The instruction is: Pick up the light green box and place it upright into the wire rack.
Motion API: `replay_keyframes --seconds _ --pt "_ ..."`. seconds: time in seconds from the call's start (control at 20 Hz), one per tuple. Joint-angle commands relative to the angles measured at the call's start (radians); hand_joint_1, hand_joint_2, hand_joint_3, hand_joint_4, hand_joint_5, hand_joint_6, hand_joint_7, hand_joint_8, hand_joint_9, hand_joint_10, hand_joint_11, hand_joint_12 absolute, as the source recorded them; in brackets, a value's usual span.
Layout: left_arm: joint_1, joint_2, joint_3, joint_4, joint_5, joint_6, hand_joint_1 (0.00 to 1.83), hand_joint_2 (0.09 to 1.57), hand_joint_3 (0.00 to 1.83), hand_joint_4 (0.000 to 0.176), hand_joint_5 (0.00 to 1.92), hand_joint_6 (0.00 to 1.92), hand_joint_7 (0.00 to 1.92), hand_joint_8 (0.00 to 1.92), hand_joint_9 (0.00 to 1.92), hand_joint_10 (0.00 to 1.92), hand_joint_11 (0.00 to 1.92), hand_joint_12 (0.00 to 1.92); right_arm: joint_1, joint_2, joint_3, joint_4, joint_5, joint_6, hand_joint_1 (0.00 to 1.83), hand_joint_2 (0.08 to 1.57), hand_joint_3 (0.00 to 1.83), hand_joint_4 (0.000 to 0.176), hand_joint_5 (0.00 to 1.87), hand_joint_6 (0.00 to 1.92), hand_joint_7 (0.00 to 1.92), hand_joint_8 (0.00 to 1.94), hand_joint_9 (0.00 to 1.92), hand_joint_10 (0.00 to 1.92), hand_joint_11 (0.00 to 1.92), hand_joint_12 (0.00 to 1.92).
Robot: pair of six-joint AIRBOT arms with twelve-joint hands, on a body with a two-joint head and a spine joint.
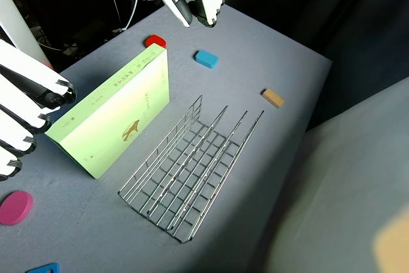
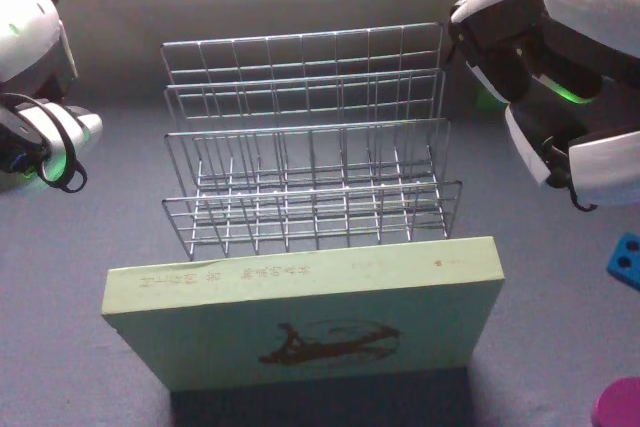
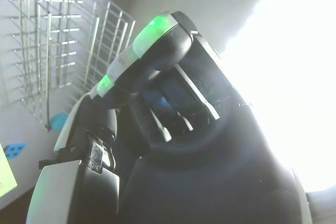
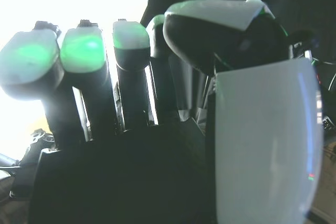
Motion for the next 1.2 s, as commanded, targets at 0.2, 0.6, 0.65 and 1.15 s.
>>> replay_keyframes --seconds 0.2,0.6,0.65,1.15 --pt "-0.014 -0.002 -0.003 0.095 -0.006 0.016 0.0 1.43 0.06 0.0 0.06 0.03 0.05 0.0 0.03 0.0 0.0 0.43 0.018 0.002 -0.005 -0.029 0.04 -0.005 0.26 1.22 0.02 0.0 0.23 0.02 0.25 0.0 0.25 0.1 0.0 0.79" --pt "-0.017 0.001 0.005 0.095 0.0 0.061 0.0 1.45 0.02 0.0 0.07 0.01 0.05 0.0 0.03 0.0 0.0 0.42 0.008 -0.038 -0.029 0.016 0.104 -0.049 0.41 1.15 0.0 0.0 0.24 0.02 0.24 0.0 0.27 0.07 0.0 0.78" --pt "-0.018 0.003 0.009 0.095 0.0 0.071 0.0 1.45 0.01 0.0 0.07 0.01 0.05 0.0 0.03 0.0 0.0 0.41 0.015 -0.061 -0.035 0.099 0.125 -0.12 0.49 1.12 0.0 0.0 0.24 0.01 0.23 0.0 0.27 0.07 0.0 0.78" --pt "-0.025 0.035 0.06 0.11 -0.043 0.309 0.0 1.45 0.01 0.0 0.07 0.01 0.05 0.0 0.04 0.0 0.0 0.38 0.072 -0.314 -0.039 0.567 0.352 -0.463 1.04 0.97 0.0 0.0 0.13 0.0 0.14 0.0 0.19 0.0 0.0 0.43"
